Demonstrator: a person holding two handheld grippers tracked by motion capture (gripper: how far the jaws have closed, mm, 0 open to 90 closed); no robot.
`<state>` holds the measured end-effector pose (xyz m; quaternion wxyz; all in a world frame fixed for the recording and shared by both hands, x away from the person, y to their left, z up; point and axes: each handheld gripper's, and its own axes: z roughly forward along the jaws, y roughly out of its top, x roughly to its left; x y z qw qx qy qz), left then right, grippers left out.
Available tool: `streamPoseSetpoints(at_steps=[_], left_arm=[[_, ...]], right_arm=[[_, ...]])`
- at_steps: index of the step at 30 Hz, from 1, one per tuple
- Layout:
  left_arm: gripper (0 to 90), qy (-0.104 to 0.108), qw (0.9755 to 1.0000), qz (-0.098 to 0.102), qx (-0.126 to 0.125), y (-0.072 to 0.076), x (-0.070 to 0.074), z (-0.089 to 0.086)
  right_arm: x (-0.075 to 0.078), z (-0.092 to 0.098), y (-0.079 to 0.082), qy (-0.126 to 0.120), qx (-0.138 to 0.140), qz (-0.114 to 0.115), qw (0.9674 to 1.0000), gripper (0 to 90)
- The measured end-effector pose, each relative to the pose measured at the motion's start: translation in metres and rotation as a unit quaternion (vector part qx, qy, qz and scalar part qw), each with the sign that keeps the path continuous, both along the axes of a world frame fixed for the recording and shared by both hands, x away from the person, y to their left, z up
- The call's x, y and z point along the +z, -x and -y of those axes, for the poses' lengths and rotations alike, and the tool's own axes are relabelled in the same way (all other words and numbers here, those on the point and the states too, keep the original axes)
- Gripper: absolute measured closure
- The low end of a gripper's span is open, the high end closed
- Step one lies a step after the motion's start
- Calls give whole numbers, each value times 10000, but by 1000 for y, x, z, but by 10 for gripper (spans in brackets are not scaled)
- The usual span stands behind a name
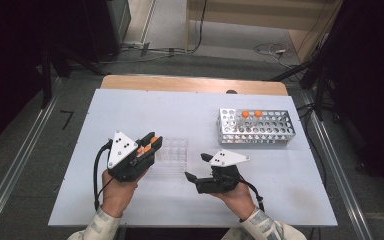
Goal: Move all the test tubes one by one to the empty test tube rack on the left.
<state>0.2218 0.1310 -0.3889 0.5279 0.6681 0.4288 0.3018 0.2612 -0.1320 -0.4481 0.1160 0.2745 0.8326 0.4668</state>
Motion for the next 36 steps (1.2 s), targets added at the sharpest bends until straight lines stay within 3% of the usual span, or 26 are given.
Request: streamPoseSetpoints(at_steps=[7,11,36], left_arm=[[699,-170,9998,-9,137,-6,-4,0],[699,-158,9997,-84,164,-10,-8,0],[691,-397,9982,-428,109,-14,-38,3]], right_arm=[[0,-1,1,-16,-11,-14,10000,205],[0,0,1,-41,-8,-3,10000,212],[0,1,3,-7,14,18,10000,218]])
